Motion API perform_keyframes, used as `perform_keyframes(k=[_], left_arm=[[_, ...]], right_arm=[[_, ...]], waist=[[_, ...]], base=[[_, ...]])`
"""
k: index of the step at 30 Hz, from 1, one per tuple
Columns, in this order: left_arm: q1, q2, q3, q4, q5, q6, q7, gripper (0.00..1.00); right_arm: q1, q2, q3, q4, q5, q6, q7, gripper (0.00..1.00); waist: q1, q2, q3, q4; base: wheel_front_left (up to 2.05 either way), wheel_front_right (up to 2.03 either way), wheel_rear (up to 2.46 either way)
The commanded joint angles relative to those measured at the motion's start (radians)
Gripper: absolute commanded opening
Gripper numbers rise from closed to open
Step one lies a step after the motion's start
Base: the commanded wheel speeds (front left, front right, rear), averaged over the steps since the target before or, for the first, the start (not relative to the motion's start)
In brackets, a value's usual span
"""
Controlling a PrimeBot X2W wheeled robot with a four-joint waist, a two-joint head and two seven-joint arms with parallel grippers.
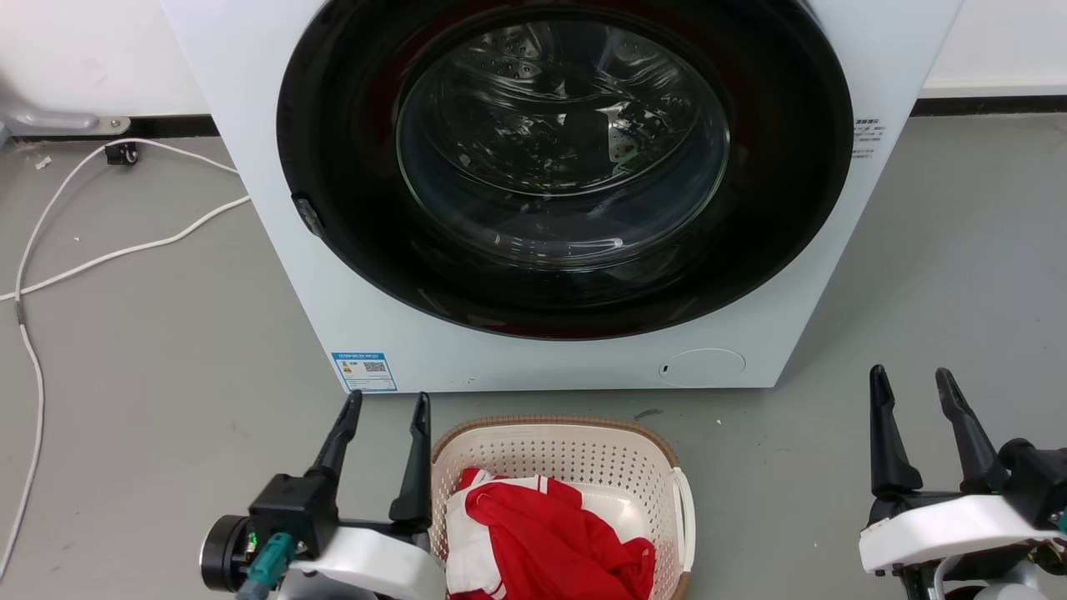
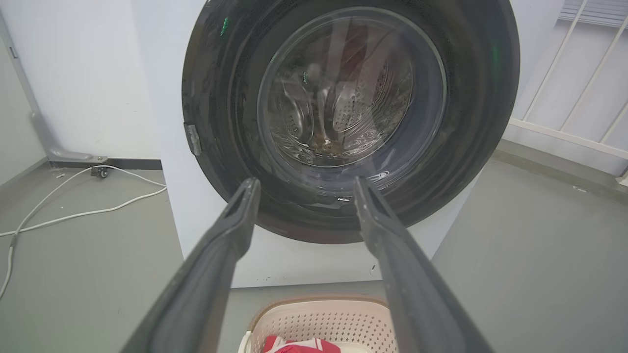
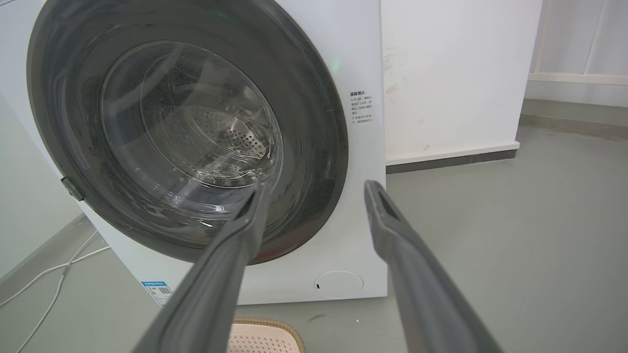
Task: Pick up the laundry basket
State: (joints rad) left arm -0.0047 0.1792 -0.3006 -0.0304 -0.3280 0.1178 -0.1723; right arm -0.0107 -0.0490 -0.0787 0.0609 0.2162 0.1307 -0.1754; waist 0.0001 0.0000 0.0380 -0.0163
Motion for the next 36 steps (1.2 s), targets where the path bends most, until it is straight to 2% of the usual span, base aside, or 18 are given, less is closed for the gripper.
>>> perform_keyframes(k=[1,8,20,25,28,36], left_arm=[[-0.017,0.011,-0.014,-0.006,0.021,0.01,-0.011,1.0],[-0.021,0.028,-0.056,0.012,0.053,0.032,-0.027,1.0],[-0.011,0.036,-0.096,0.035,0.132,0.042,-0.052,1.0],[0.011,0.01,-0.065,0.032,0.122,0.023,-0.062,1.0],[0.031,-0.022,-0.011,0.031,0.15,-0.023,-0.073,1.0],[0.047,-0.064,0.039,0.043,0.218,-0.083,-0.088,1.0]], right_arm=[[-0.002,-0.003,0.002,-0.004,-0.028,0.0,-0.008,1.0],[0.004,-0.003,0.009,0.032,-0.111,0.0,-0.023,1.0],[0.011,-0.003,0.024,0.048,-0.219,0.0,-0.037,1.0],[0.011,-0.002,0.022,0.065,-0.172,0.0,-0.05,1.0],[0.004,-0.002,0.018,0.1,-0.123,0.0,-0.066,1.0],[-0.007,-0.002,0.02,0.123,-0.167,0.0,-0.083,1.0]], waist=[[-0.0001,0.0,0.001,-0.001],[-0.0001,0.0,0.003,-0.005],[-0.0001,0.0,0.002,-0.008],[-0.0001,0.0,0.002,-0.008],[-0.0001,0.0,0.004,-0.009],[-0.0001,0.0,0.009,-0.013]], base=[[0.0,0.0,0.0],[0.0,0.0,0.0],[0.0,0.0,0.0],[0.0,0.0,0.0],[0.0,0.0,0.0],[0.0,0.0,0.0]])
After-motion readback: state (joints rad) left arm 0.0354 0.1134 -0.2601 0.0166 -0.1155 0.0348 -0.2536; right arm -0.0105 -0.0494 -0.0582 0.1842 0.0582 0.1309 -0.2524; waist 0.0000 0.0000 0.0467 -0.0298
